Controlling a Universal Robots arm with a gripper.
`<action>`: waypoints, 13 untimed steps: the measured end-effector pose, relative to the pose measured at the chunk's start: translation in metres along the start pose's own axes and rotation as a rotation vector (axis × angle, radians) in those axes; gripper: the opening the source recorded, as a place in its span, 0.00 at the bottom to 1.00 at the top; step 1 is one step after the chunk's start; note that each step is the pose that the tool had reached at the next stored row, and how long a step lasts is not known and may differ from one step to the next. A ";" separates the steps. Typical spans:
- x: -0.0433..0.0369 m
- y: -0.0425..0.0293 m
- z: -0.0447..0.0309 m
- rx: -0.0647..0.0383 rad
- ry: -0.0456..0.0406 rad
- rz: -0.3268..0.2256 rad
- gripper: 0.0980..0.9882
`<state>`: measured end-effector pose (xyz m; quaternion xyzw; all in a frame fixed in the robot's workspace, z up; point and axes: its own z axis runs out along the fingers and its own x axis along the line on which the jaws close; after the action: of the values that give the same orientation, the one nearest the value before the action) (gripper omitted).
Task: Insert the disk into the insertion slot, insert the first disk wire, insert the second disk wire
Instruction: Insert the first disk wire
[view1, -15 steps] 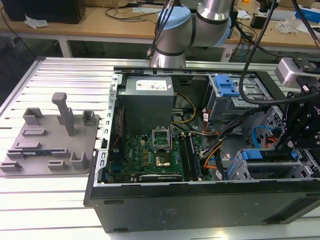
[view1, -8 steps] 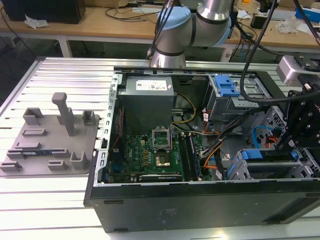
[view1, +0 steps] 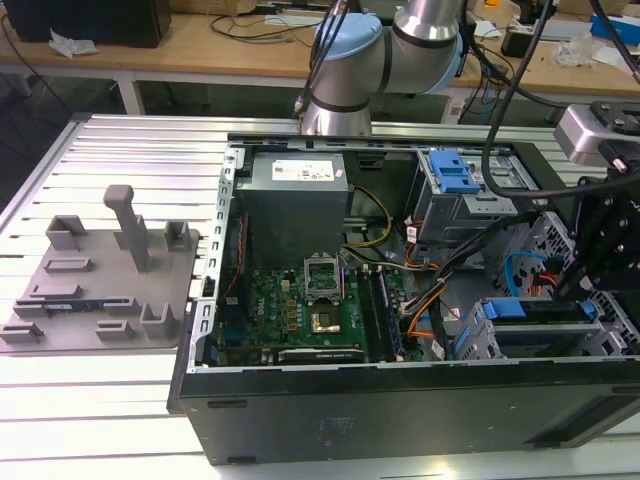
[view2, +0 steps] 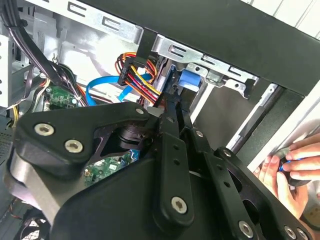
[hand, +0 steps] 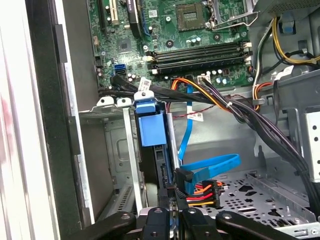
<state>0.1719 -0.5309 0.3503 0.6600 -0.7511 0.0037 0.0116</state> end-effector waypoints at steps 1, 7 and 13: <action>-0.0003 0.0000 0.0000 0.000 0.0000 -0.011 0.07; -0.0004 0.0001 0.0000 0.001 0.0006 -0.060 0.07; 0.0011 0.0001 0.0008 0.001 0.0007 -0.048 0.07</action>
<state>0.1716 -0.5321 0.3495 0.6779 -0.7351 0.0041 0.0115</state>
